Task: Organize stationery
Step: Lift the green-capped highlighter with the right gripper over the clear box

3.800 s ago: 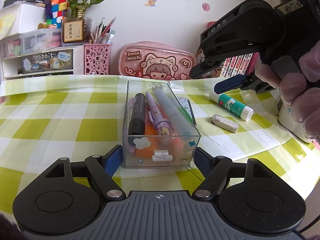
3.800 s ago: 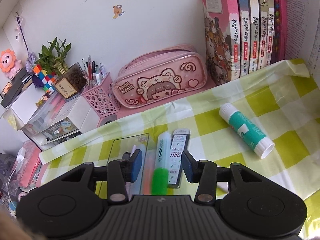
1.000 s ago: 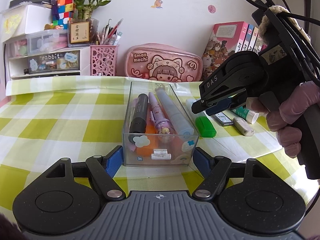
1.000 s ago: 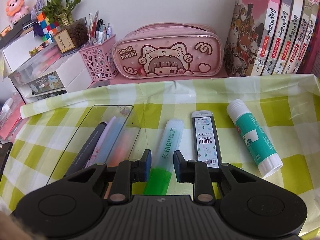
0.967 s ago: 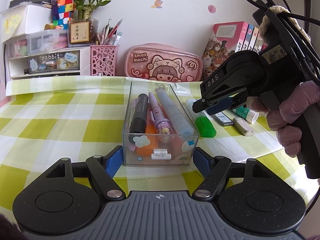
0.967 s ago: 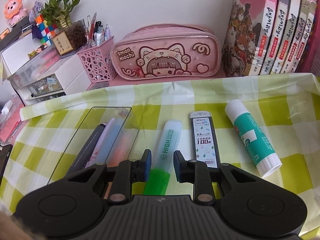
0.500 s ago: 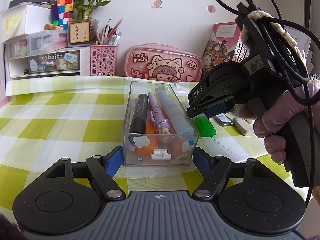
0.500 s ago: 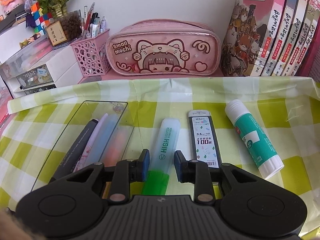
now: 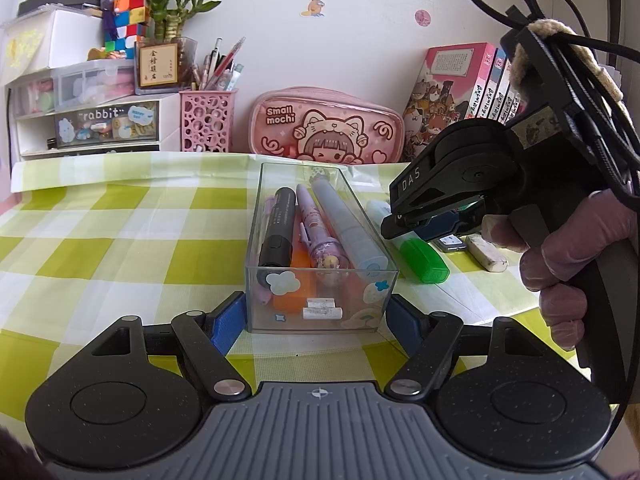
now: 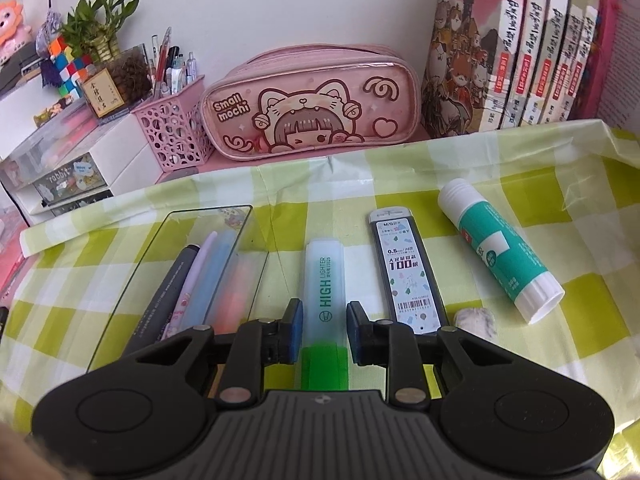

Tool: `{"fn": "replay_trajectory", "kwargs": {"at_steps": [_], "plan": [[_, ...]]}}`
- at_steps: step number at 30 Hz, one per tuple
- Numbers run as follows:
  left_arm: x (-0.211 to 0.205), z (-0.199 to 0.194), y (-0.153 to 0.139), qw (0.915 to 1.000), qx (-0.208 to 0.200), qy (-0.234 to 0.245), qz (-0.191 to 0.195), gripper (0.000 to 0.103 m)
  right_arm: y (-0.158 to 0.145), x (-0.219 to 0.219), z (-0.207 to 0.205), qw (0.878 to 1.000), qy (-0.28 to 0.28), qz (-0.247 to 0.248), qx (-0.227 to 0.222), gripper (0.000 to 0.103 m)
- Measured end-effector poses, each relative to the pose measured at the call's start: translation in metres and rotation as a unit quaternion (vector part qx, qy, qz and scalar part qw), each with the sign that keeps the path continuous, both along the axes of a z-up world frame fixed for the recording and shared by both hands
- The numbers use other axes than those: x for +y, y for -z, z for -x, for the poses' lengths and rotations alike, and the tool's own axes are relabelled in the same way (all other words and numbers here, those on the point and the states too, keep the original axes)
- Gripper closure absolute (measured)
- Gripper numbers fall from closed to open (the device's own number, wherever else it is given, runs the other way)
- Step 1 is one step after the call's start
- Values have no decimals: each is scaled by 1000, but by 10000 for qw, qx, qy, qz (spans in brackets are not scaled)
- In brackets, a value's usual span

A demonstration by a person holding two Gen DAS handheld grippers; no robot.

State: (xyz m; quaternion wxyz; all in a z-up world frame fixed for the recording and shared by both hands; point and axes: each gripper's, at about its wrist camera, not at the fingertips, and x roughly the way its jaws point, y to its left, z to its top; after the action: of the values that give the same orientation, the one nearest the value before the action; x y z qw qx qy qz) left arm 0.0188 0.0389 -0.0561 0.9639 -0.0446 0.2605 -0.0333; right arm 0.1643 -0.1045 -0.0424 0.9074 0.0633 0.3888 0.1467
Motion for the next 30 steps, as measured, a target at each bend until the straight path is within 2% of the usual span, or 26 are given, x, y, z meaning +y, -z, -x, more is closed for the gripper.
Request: {"fn": "replay_trajectory", "kwargs": {"at_steps": [9,15,22,30], "plan": [[-1,-1,0,10000,9,29,11,29,-11,-22,18,9975,232,-668,34,77],[-1,-1,0,10000,7,27,9,29,-30,-27,30,9926,238,-1191,-54,77],[-2,-1,0,10000,7,41,11,29,-42,-4,31,9855,-112,-1689,72,77],[-1,-1,0,10000,6,85,21,29,-35,23,19,9836,-252,-1753,355,77]]}}
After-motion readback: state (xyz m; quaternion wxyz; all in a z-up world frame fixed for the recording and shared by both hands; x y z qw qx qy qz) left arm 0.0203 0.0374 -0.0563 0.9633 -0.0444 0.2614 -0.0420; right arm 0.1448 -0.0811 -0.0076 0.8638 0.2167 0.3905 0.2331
